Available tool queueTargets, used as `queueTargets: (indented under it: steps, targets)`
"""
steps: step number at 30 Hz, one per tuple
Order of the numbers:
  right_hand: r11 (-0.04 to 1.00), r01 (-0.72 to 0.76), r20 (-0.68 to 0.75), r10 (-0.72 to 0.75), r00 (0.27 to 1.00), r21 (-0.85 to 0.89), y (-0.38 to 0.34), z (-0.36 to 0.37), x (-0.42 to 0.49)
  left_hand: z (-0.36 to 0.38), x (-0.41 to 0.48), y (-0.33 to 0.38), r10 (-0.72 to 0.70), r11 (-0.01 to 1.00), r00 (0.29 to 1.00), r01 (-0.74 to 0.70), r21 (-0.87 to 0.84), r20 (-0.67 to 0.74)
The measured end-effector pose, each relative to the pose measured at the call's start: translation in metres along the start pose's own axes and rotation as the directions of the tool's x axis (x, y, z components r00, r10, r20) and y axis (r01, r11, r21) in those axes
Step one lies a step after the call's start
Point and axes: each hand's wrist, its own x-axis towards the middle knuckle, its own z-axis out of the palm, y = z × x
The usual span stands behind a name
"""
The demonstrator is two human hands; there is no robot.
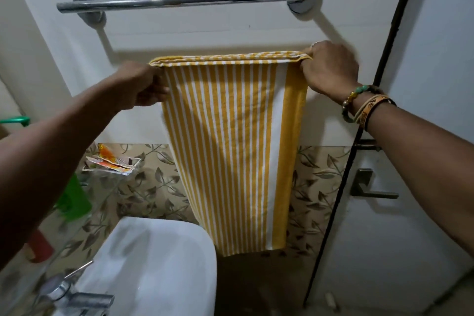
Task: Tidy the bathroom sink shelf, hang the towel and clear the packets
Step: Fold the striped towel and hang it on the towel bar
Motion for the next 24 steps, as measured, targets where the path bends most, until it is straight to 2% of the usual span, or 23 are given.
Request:
queueTargets:
  steps: [1, 3, 4, 8, 11, 13, 15, 19, 24]
  targets:
    - [0.965, -0.132, 0.077, 0.118, 0.99, 0.227, -0.006, 0.001, 0.0, 0.001, 0.0, 0.002, -0.025, 0.99, 0.998, 0.034, -0.135, 0.063]
    - [0.711, -0.351, 0.267, 0.233, 0.935, 0.609, -0.02, 0.0, 0.001, 0.0, 0.0, 0.006, -0.016, 0.944, 0.988, 0.065, -0.322, 0.154]
    - [0.581, -0.396, 0.327, 0.226, 0.918, 0.711, -0.027, -0.003, 0.002, -0.001, 0.001, 0.009, -0.001, 0.918, 0.986, 0.067, -0.39, 0.167]
    - [0.224, -0.348, 0.312, 0.18, 0.933, 0.91, -0.053, -0.02, 0.004, 0.0, 0.004, 0.025, 0.083, 0.842, 0.995, -0.04, -0.538, 0.056]
    - [0.029, -0.277, 0.269, 0.164, 0.949, 0.96, -0.075, -0.033, 0.011, -0.005, 0.008, 0.041, 0.127, 0.779, 0.99, -0.141, -0.611, -0.066]
    - [-0.029, -0.223, 0.225, 0.119, 0.967, 0.974, -0.085, -0.041, 0.018, -0.009, 0.01, 0.055, 0.145, 0.714, 0.98, -0.198, -0.671, -0.134]
    - [-0.044, -0.161, 0.164, 0.084, 0.983, 0.986, -0.093, -0.048, 0.027, -0.013, 0.012, 0.072, 0.169, 0.643, 0.969, -0.247, -0.724, -0.181]
    - [-0.006, -0.021, 0.022, 0.074, 0.997, 1.0, -0.104, -0.058, 0.048, -0.021, 0.021, 0.104, 0.224, 0.537, 0.931, -0.366, -0.76, -0.29]
    - [-0.043, 0.062, -0.059, 0.063, 0.996, 0.997, -0.117, -0.067, 0.082, -0.029, 0.039, 0.135, 0.352, 0.509, 0.86, -0.508, -0.695, -0.371]
